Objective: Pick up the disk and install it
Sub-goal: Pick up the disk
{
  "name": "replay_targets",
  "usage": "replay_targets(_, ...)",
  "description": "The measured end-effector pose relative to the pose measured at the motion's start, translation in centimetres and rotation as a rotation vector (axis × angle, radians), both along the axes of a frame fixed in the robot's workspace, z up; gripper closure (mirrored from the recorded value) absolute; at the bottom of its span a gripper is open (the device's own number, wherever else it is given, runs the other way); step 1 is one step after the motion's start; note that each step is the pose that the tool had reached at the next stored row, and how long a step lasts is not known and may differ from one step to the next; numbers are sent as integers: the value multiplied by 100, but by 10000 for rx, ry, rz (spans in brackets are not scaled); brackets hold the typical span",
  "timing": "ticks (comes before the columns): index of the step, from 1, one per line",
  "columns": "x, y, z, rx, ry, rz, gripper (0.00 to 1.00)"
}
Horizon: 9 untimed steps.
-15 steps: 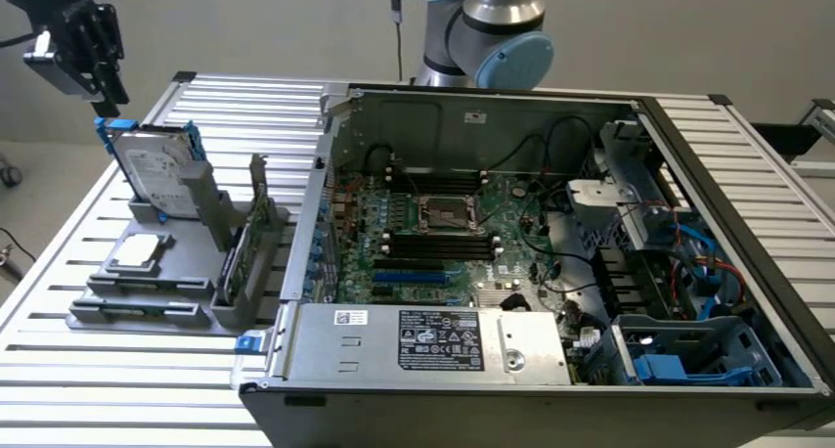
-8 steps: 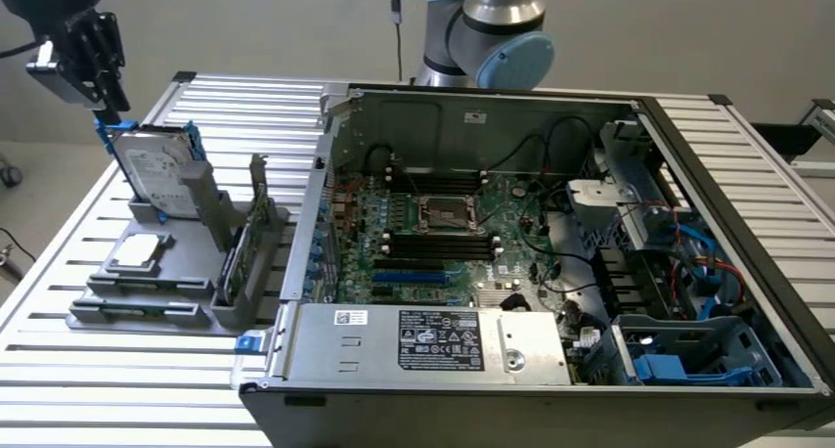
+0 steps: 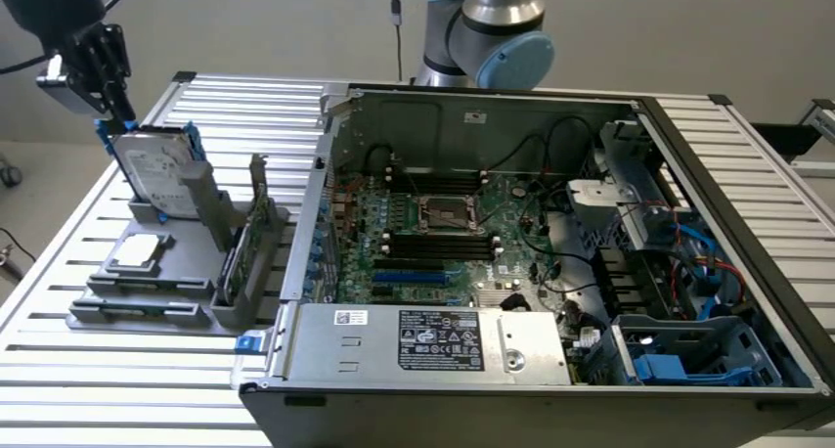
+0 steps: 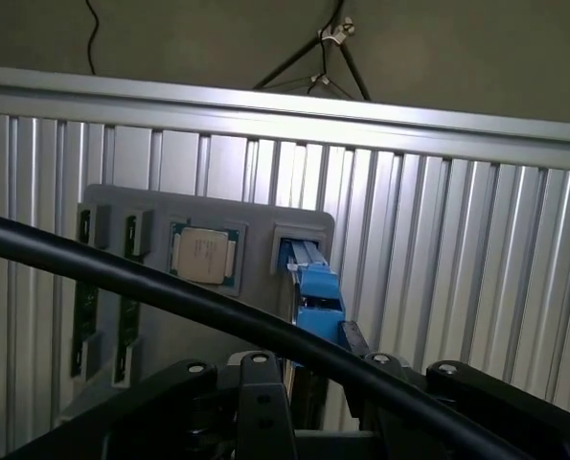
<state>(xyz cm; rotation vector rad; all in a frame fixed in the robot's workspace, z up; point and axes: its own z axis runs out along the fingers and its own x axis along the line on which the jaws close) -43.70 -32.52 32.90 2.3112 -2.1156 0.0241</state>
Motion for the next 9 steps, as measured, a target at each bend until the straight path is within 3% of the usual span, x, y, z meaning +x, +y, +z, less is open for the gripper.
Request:
replay_targets(6, -2, 0, -31, 1, -42, 1, 64)
replay_targets(9, -1, 0, 92, 0, -35, -1, 64)
